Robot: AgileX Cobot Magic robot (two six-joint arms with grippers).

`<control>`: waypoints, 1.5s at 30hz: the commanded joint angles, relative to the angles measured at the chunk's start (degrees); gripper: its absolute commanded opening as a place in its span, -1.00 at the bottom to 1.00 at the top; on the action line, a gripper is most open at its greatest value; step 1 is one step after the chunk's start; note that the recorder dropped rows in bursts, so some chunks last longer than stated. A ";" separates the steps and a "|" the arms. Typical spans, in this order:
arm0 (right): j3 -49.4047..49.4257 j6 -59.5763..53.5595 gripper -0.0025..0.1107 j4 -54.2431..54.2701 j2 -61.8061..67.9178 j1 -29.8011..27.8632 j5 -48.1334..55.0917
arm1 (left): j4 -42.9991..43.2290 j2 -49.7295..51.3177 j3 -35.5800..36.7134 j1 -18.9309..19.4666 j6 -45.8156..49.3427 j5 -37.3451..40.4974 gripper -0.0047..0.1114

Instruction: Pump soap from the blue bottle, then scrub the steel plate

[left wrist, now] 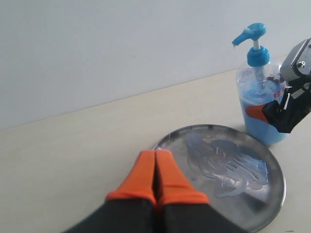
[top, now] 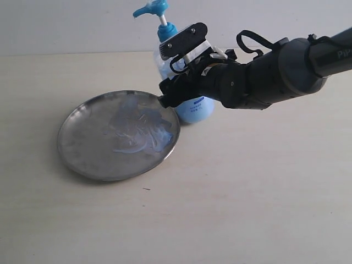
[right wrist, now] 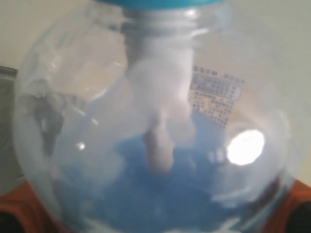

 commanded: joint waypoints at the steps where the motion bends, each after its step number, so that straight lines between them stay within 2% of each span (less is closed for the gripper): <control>1: 0.36 0.39 -0.96 -2.62 -0.30 -0.06 0.85 | 0.22 0.28 -0.38 -0.41 -0.18 -1.21 -0.92; 9: 1.36 0.52 -0.96 -4.60 -0.30 -0.06 -0.99 | -1.70 0.92 -0.52 -0.41 -0.18 -7.80 -0.92; 15: 2.05 3.51 -0.96 -8.47 -0.30 -0.06 -1.93 | -9.02 11.30 -5.65 -0.93 0.04 -4.31 -0.92; 22: 2.05 3.51 -0.96 -9.13 -0.30 -0.06 -1.91 | -16.87 29.02 -17.47 -2.77 7.60 -0.75 -0.92; 30: 2.05 3.51 -0.96 -9.90 -0.30 -0.06 -1.91 | -34.70 47.99 -32.07 -2.55 22.89 4.78 -0.92; 41: 2.05 3.39 -0.96 -9.89 -0.30 -0.06 -1.66 | -40.43 62.95 -47.50 -2.43 28.73 9.51 -0.92; 45: 2.05 3.39 -0.96 -9.89 -0.30 -0.06 -1.55 | -45.95 67.70 -52.78 -0.39 32.31 12.93 -0.92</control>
